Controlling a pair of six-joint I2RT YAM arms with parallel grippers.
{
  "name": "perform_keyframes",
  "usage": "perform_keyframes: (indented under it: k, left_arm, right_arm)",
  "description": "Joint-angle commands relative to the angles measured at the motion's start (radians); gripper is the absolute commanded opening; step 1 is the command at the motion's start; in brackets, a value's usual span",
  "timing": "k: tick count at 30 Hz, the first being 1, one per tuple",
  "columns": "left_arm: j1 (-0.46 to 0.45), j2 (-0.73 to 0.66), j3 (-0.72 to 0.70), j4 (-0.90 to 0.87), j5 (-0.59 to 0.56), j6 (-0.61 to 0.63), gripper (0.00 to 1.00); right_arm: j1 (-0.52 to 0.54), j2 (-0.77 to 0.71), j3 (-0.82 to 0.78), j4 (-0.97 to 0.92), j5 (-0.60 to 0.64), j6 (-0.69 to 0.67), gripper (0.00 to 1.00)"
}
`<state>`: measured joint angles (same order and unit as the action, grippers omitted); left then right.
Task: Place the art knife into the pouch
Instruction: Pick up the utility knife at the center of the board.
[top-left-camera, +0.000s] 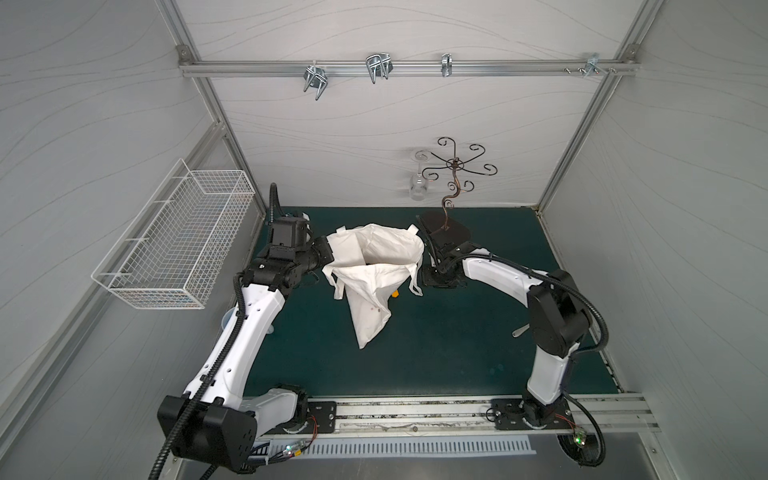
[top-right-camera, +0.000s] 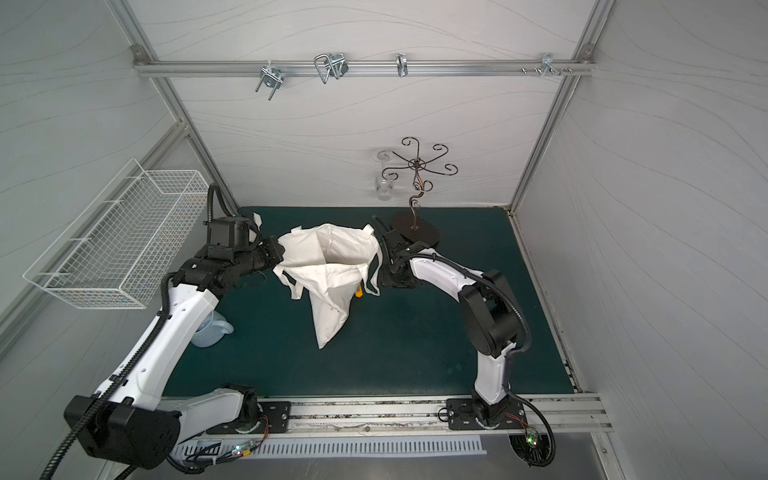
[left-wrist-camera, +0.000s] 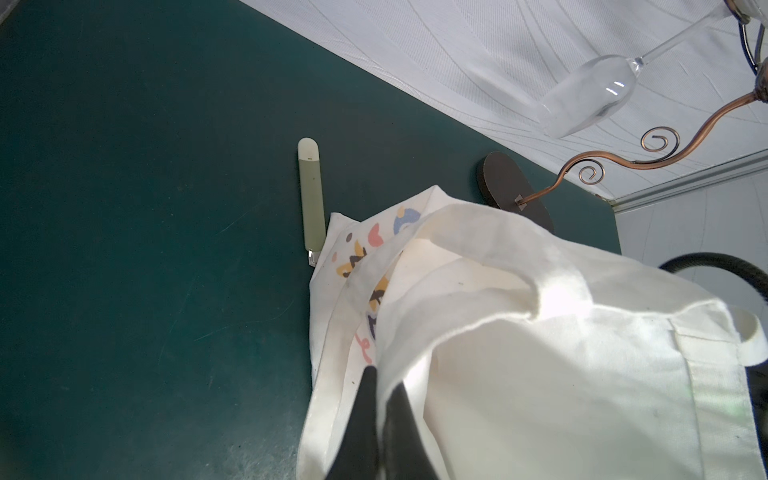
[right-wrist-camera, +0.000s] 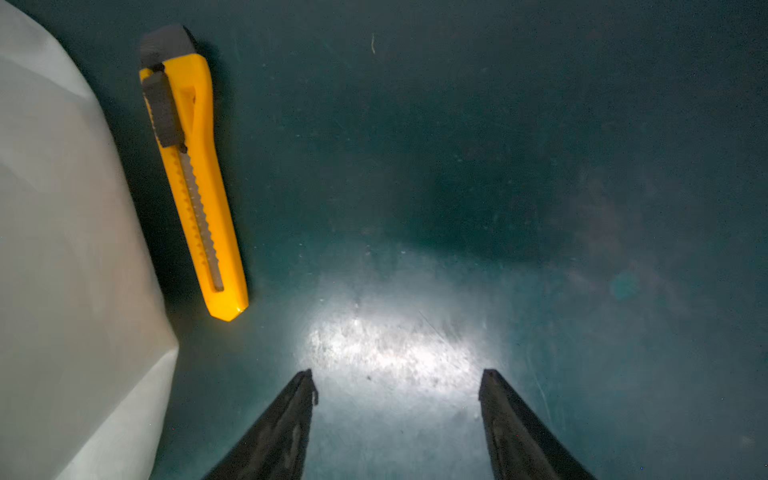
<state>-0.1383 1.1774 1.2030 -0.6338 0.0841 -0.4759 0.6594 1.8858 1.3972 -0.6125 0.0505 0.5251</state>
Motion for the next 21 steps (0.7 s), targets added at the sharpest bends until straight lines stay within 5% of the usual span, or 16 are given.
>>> perform_keyframes:
  k: [1, 21]
  left_arm:
    - [0.009, -0.03, 0.001, 0.01, -0.027, -0.008, 0.0]
    - [0.029, -0.055, -0.014, 0.009, -0.026, -0.009, 0.0]
  right_arm:
    - [0.004, 0.06, 0.052, 0.062, -0.08, 0.004, 0.65]
    - [0.141, 0.377, 0.37, 0.029, -0.075, -0.108, 0.66]
